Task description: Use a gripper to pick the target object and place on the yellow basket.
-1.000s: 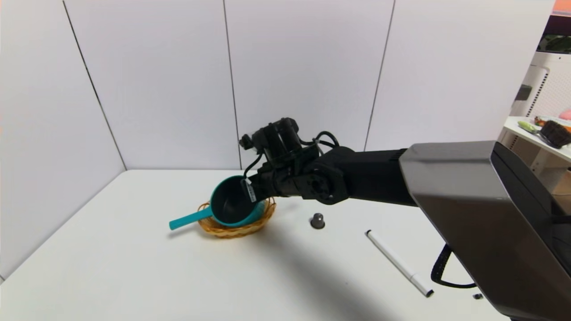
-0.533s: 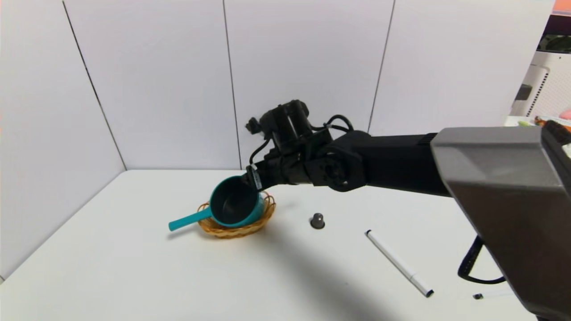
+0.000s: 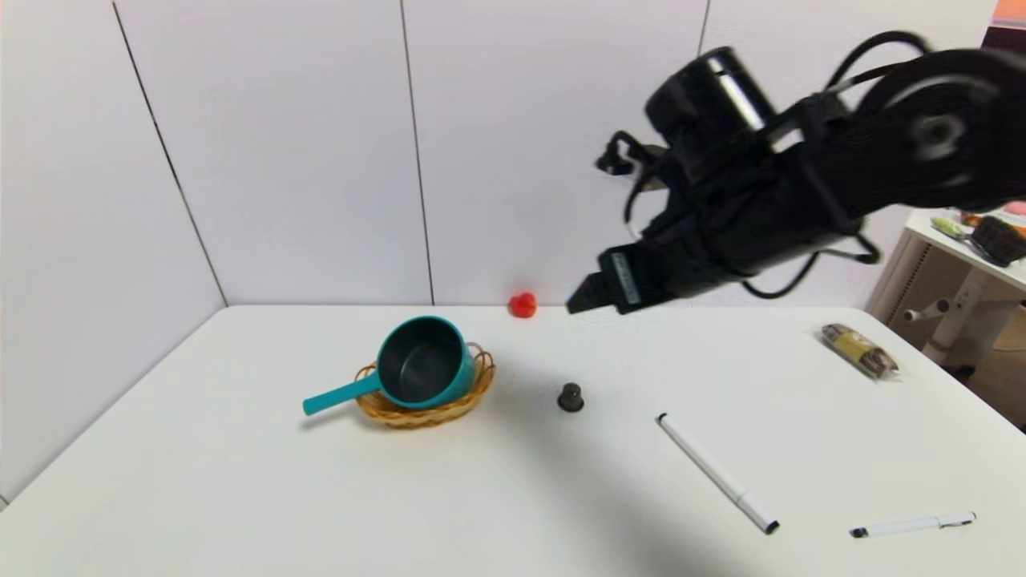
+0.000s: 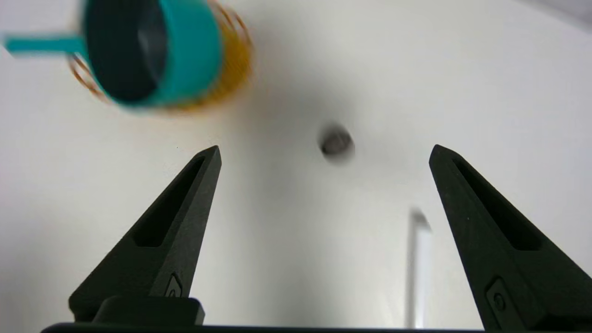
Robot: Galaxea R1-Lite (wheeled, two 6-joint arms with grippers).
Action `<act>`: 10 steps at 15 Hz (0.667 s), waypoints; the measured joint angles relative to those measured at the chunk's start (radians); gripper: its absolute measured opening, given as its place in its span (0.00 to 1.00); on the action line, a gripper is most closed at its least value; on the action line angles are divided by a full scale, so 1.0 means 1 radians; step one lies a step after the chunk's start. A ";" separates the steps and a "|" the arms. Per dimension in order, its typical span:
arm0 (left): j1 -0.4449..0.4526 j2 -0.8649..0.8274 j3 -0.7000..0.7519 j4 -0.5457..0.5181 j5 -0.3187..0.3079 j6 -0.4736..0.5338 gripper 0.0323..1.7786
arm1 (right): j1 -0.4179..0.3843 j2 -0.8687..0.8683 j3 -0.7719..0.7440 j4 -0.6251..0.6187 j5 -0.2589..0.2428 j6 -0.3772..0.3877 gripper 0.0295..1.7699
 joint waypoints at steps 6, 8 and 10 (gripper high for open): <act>0.000 0.000 0.000 0.000 0.000 0.000 0.95 | -0.329 -0.537 0.624 0.151 0.003 -0.041 0.93; 0.000 0.000 0.000 0.000 0.000 0.000 0.95 | -0.463 -0.740 0.849 0.078 -0.001 -0.053 0.94; 0.000 0.000 0.000 0.000 0.000 0.000 0.95 | -0.563 -0.956 1.092 -0.078 -0.004 -0.061 0.94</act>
